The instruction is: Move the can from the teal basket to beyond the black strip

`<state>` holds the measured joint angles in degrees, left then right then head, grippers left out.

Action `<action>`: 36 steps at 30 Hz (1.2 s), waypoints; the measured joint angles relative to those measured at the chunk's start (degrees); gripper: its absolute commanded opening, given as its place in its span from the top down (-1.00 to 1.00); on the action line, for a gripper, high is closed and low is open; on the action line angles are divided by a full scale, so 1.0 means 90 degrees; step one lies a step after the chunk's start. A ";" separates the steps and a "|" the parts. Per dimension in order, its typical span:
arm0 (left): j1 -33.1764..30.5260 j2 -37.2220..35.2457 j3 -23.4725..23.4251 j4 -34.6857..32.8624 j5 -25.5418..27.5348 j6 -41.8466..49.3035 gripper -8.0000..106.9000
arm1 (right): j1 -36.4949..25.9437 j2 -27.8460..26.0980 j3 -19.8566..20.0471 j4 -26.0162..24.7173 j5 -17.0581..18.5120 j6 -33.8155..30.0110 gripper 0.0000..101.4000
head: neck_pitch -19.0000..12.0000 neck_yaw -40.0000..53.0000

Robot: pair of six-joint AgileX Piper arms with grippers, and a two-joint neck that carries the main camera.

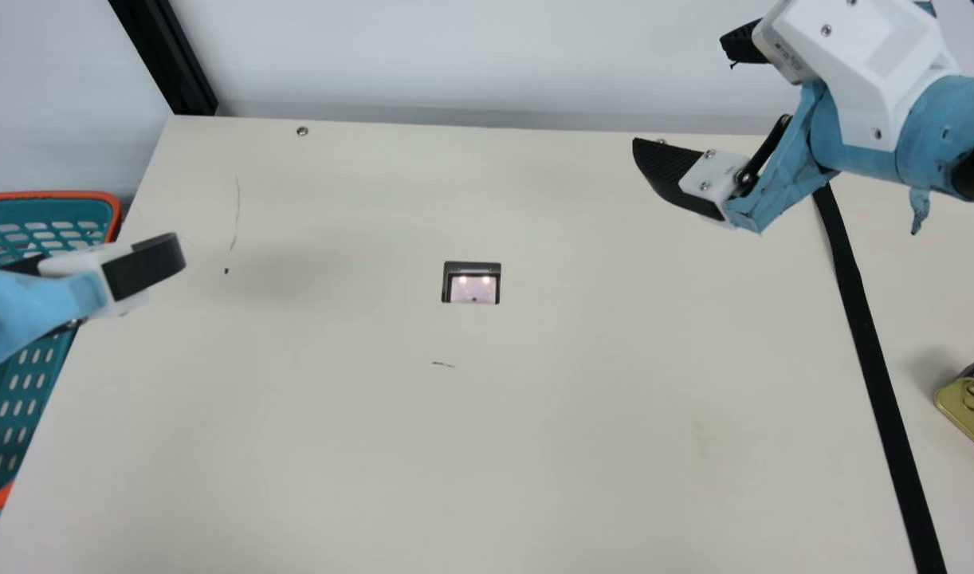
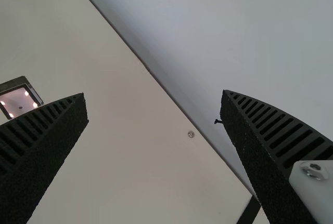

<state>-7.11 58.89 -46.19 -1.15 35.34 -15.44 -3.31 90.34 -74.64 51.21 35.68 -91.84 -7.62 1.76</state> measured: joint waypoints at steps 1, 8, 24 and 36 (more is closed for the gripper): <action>0.0051 0.0013 -0.0017 0.0085 -0.0013 -0.0019 -0.71 | 0.0031 -0.0027 -0.0032 -0.0044 -0.0045 0.0098 -1.00 | 0.0000 0.0000; 0.0219 -0.0318 0.0177 0.0847 -0.0362 -0.0535 -0.71 | 0.0425 -0.0492 0.0358 -0.1117 -0.1002 0.0057 -1.00 | 0.0000 0.0000; -0.0069 -0.1962 0.1389 0.2556 -0.0935 -0.2158 -0.71 | 0.0719 -0.1927 0.2508 -0.4198 -0.3667 0.1557 -1.00 | 0.0000 0.0000; -0.0366 -0.3312 0.2151 0.2633 -0.0751 -0.2443 -0.71 | 0.0933 -0.3475 0.4136 -0.5071 -0.3964 0.3370 -1.00 | 0.0000 0.0000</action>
<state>-10.40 29.08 -26.83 22.55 28.59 -37.43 5.09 59.06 -37.42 5.57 0.00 -61.51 -7.62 1.76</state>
